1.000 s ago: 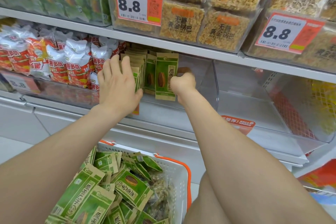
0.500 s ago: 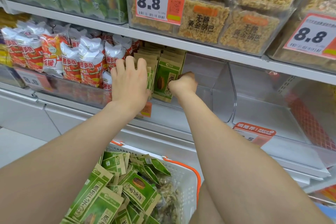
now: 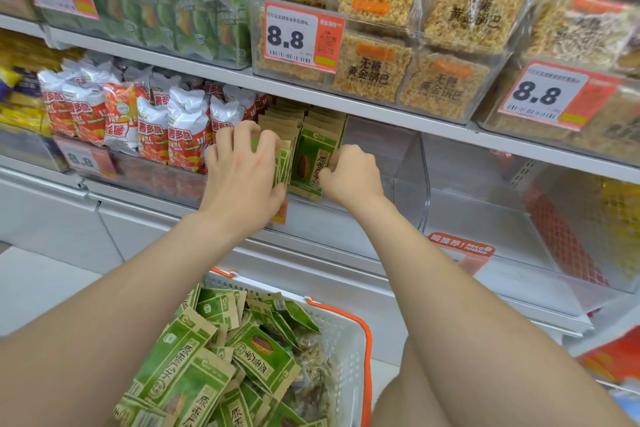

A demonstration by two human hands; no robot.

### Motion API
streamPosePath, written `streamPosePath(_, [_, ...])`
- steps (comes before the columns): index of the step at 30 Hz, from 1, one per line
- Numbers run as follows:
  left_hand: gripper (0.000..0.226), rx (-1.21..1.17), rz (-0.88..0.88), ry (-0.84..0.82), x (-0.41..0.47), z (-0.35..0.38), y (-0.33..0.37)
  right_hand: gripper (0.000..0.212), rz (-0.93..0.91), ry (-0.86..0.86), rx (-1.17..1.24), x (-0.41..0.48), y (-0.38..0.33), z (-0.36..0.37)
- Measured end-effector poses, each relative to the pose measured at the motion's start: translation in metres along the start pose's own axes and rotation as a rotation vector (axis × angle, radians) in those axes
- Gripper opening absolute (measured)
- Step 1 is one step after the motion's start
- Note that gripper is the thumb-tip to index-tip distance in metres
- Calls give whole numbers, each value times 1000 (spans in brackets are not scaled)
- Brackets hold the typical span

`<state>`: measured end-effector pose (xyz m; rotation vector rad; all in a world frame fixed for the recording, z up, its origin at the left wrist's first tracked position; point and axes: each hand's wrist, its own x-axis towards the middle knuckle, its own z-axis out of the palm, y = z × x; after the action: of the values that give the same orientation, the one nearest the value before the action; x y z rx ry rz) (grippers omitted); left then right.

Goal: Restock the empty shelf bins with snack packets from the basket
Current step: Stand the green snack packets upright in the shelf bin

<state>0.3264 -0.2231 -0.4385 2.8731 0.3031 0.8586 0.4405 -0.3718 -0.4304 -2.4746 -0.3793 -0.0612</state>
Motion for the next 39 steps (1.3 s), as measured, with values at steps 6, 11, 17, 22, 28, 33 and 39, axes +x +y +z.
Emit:
streamPosePath(6, [33, 0, 55, -181, -34, -19, 8, 23, -256, 58, 78, -70, -17, -16])
streamPosePath(11, [31, -72, 119, -478, -84, -21, 6, 22, -309, -161, -100, -126, 20, 2])
streamPosePath(17, [34, 77, 247, -818, -156, -7, 8, 27, -375, -425, -289, -181, 51, 23])
streamPosePath(22, [41, 57, 253, -1132, -191, 11, 10, 21, -376, -638, -458, -219, 79, 52])
streamPosePath(28, [70, 213, 394, -1389, -224, 51, 8, 40, -323, -923, -496, -219, 90, 62])
streamPosePath(33, [84, 313, 569, -1371, -244, 82, 6, 39, -285, -935, -488, -204, 86, 71])
streamPosePath(39, [81, 444, 687, -1315, -244, 93, 13, 48, -350, -901, -393, -195, 79, 71])
